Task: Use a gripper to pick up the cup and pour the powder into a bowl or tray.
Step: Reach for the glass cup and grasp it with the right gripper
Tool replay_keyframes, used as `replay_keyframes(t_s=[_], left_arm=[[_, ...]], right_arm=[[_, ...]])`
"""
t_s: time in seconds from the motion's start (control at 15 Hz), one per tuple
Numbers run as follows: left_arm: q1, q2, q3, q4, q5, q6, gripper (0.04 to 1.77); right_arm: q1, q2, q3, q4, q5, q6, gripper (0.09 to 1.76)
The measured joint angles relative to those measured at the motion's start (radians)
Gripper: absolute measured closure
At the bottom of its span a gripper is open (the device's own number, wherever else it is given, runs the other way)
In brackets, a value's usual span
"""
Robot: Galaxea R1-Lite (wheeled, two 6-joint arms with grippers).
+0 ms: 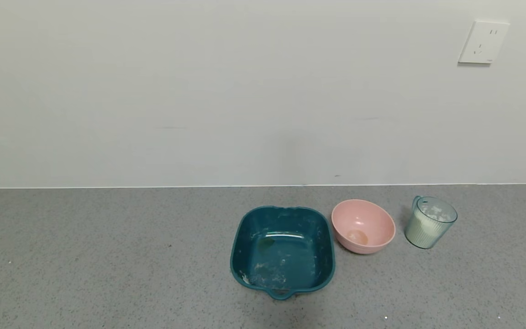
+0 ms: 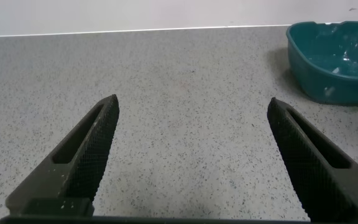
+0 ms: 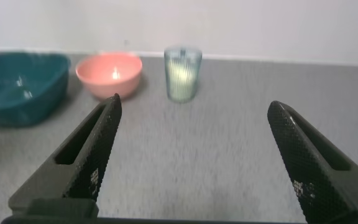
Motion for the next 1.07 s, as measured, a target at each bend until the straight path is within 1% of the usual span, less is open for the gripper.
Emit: replay_keyframes(t_s=[0.13, 0.27, 0.53, 0.67, 0.8, 1.07], left_arm=[[0.0, 0.0, 0.0, 0.0, 0.0, 0.0, 0.09], [0.0, 0.0, 0.0, 0.0, 0.0, 0.0, 0.09], [0.0, 0.0, 0.0, 0.0, 0.0, 0.0, 0.09], [0.0, 0.0, 0.0, 0.0, 0.0, 0.0, 0.09], [0.0, 0.0, 0.0, 0.0, 0.0, 0.0, 0.09], [0.0, 0.0, 0.0, 0.0, 0.0, 0.0, 0.09]], right_arm=[[0.0, 0.04, -0.107, 0.0, 0.0, 0.0, 0.14], [-0.002, 0.124, -0.203, -0.001, 0.0, 0.0, 0.14], [-0.005, 0.379, -0.353, -0.01, -0.004, 0.0, 0.14], [-0.003, 0.516, -0.403, -0.018, -0.004, 0.002, 0.14], [-0.004, 0.653, -0.44, -0.056, -0.005, 0.005, 0.14], [-0.024, 0.893, -0.448, -0.166, -0.003, 0.005, 0.14]])
